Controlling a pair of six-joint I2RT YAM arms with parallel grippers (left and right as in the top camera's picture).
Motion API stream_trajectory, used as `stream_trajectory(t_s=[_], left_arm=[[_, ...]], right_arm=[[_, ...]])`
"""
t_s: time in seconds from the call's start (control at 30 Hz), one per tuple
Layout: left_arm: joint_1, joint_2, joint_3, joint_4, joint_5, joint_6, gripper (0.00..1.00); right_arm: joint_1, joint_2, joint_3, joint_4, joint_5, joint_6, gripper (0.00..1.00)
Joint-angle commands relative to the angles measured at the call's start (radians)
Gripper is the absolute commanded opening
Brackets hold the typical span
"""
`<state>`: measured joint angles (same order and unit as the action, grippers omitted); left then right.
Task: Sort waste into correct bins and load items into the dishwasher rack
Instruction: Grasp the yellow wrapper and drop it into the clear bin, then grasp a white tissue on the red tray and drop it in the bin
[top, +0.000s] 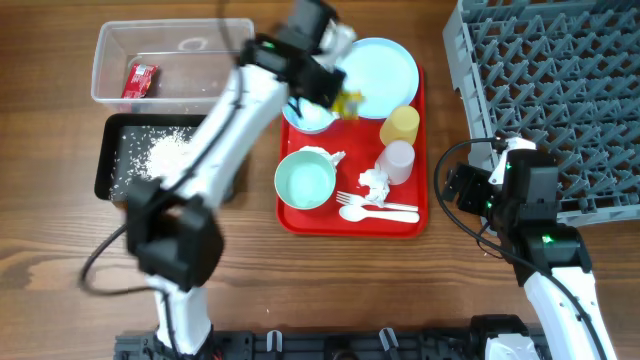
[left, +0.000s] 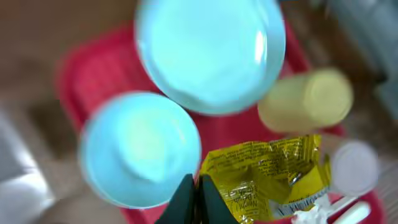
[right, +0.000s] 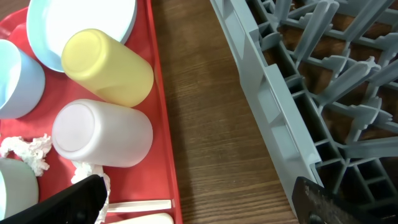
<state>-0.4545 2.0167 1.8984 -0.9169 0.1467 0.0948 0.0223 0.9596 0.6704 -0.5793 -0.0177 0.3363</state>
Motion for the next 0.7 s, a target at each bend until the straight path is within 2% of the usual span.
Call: stream_trajectory(t_s=[0.0,0.1,0.27,0.3,0.33,0.37,0.4,0.53,0.67], left_arm=[[0.110,-0.085,0.023,0.011,-0.095,-0.033,0.04],[0.217,-0.076,0.022,0.038,-0.252,-0.092,0.04],[0.392,-0.013,0.019,0.159,-0.264,-0.150,0.04],[0.414,0.001,0.019,0.172,-0.249,-0.150,0.16],[0.434,0.014,0.019,0.182,-0.224,-0.149,0.56],[0.448,0.025,0.019,0.187,-0.193,-0.149,0.83],[0.459,0.030,0.019,0.187,-0.163,-0.149,1.00],[0.464,0.024,0.020,0.156,-0.078,-0.135,1.00],[0.407,-0.011,0.020,0.081,0.026,-0.045,1.00]], right_arm=[[-0.004,0.004,0.026,0.010,0.021,0.004,0.99],[-0.004,0.004,0.026,0.018,0.021,0.005,0.99],[-0.004,0.004,0.026,0.032,0.021,0.005,0.99],[-0.004,0.004,0.026,0.032,0.021,0.005,0.99],[-0.004,0.004,0.026,0.032,0.021,0.005,0.99],[-0.004,0.004,0.026,0.032,0.021,0.005,0.99],[-0.004,0.004,0.026,0.032,0.021,0.005,0.98],[-0.004,0.004,0.026,0.032,0.021,0.005,0.99],[-0.004,0.004,0.026,0.032,0.021,0.005,0.99]])
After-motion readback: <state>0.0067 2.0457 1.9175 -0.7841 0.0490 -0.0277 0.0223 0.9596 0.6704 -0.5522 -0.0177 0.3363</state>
